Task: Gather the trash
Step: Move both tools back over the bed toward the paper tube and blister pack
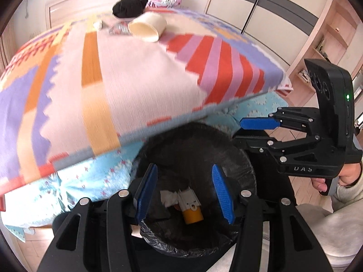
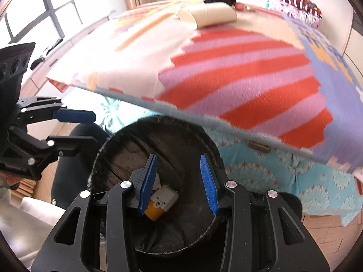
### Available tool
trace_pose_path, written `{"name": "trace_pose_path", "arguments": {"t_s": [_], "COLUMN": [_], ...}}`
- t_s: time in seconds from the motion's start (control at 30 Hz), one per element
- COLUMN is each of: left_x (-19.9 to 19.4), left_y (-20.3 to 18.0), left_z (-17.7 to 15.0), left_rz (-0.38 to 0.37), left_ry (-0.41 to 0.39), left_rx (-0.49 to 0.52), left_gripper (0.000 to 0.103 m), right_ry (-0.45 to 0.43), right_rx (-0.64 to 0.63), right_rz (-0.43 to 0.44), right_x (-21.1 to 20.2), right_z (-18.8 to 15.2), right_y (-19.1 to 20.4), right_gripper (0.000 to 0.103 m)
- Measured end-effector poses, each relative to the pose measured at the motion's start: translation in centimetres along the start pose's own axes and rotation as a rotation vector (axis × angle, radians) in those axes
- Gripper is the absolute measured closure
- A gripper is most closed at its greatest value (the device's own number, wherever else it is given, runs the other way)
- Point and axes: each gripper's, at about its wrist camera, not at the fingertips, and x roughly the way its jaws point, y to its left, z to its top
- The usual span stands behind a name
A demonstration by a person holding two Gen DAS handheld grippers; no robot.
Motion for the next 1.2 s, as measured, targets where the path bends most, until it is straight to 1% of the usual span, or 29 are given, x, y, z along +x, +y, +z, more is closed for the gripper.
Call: {"name": "trace_pose_path", "arguments": {"t_s": [0.1, 0.23, 0.4, 0.5, 0.6, 0.8, 0.87, 0.9, 0.93, 1.0, 1.1, 1.2], "left_x": [-0.9, -2.0, -2.9, -3.4, -3.8, -4.5, -4.6, -4.7, -4.7, -4.6, -4.4, -4.3], "left_y": [0.1, 0.3, 0.1, 0.2, 0.6, 1.3, 1.7, 1.9, 2.2, 2.8, 3.7, 4.9], "left_z": [0.8, 2.1, 3.7, 4.9, 6.1, 8.8, 9.6, 9.9, 10.3, 11.2, 12.2, 13.4], "left_rz": [0.007, 0.03, 0.027, 0.03, 0.037, 0.041, 0.046, 0.048, 0.051, 0.059, 0.068, 0.066], "left_ry": [-0.028, -0.064, -0.096, -0.117, -0.137, -0.182, -0.192, -0.196, -0.199, -0.205, -0.213, -0.22], "left_rx": [0.008, 0.027, 0.044, 0.055, 0.046, 0.048, 0.047, 0.045, 0.042, 0.043, 0.042, 0.027], "left_gripper": [0.054, 0.054, 0.054, 0.054, 0.054, 0.054, 0.054, 0.054, 0.054, 0.055, 0.054, 0.054], "right_ry": [-0.024, -0.062, -0.107, -0.13, -0.152, -0.173, -0.181, -0.184, -0.185, -0.192, -0.21, -0.222], "right_rx": [-0.012, -0.02, -0.039, -0.05, -0.055, -0.052, -0.056, -0.057, -0.055, -0.042, -0.001, 0.025], "right_rz": [-0.001, -0.008, -0.003, -0.001, 0.002, 0.007, 0.005, -0.003, -0.018, -0.021, -0.01, -0.01], "right_x": [-0.9, -2.0, -3.1, -3.7, -4.2, -4.1, -4.1, -4.1, -3.9, -3.8, -3.6, -3.2], "right_z": [0.7, 1.7, 3.1, 4.4, 5.5, 7.2, 7.9, 8.1, 8.6, 9.2, 10.4, 11.6], "right_y": [0.1, 0.0, 0.1, 0.2, 0.0, -0.3, -0.4, -0.4, -0.5, -0.9, -1.8, -2.5], "right_gripper": [0.063, 0.06, 0.056, 0.055, 0.055, 0.054, 0.048, 0.043, 0.042, 0.042, 0.037, 0.036]}}
